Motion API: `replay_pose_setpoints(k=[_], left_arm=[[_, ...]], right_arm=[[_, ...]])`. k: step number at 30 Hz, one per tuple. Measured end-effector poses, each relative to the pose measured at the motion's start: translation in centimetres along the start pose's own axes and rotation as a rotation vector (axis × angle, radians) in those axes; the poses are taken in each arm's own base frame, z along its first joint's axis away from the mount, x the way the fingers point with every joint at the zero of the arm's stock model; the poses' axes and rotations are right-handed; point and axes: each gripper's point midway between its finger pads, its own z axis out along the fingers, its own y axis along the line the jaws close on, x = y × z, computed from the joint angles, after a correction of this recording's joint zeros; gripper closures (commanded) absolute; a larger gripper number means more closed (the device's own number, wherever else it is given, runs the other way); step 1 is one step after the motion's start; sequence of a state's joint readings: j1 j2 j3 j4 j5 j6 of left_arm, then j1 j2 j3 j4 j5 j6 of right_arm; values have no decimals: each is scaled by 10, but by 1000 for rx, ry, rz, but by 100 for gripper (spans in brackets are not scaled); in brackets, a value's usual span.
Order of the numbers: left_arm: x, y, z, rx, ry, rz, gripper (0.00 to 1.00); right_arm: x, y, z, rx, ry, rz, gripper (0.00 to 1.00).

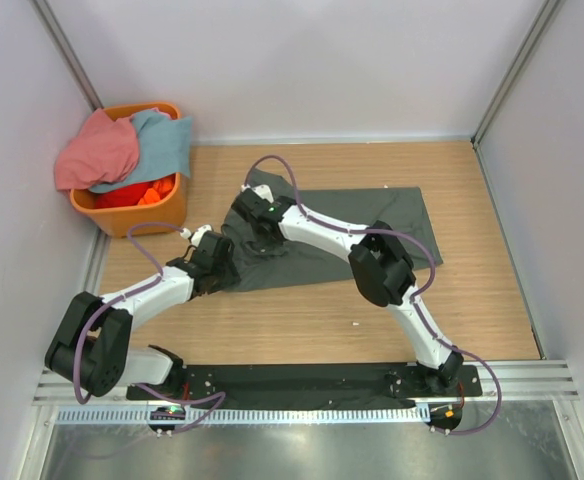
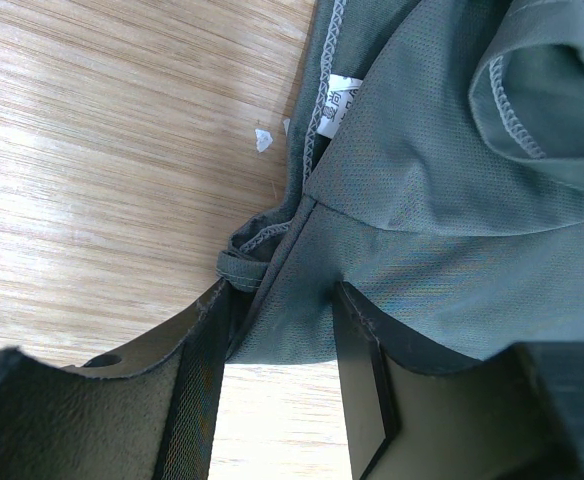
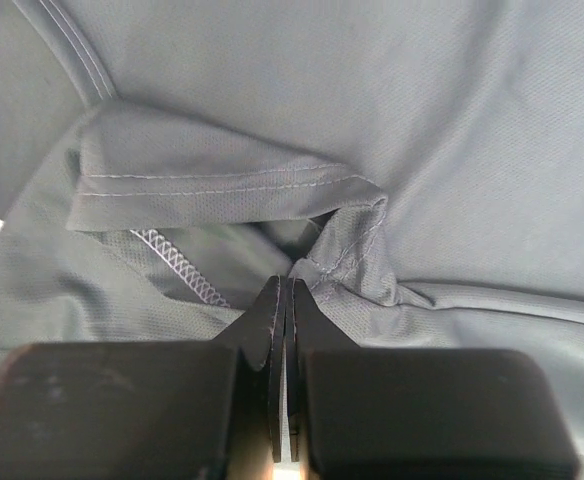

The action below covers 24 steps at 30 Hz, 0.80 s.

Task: Fold and stack the t-shirts
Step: Fold the tshirt

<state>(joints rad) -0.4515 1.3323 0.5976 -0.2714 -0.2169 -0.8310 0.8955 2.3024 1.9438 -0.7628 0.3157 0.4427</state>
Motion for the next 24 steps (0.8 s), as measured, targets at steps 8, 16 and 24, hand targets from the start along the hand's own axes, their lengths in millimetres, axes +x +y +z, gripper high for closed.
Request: replay_pose_setpoints(k=[8,16,24], left_arm=[[0,0,0,-1,1,1,54],[0,0,0,-1,1,1,54],[0,0,0,-1,2,0,54]], right_arm=[[-34,-16,-8,23,-59,37,98],[-47,-60,25,87,-32,99,28],[-40,-105,24,165,-1,117,21]])
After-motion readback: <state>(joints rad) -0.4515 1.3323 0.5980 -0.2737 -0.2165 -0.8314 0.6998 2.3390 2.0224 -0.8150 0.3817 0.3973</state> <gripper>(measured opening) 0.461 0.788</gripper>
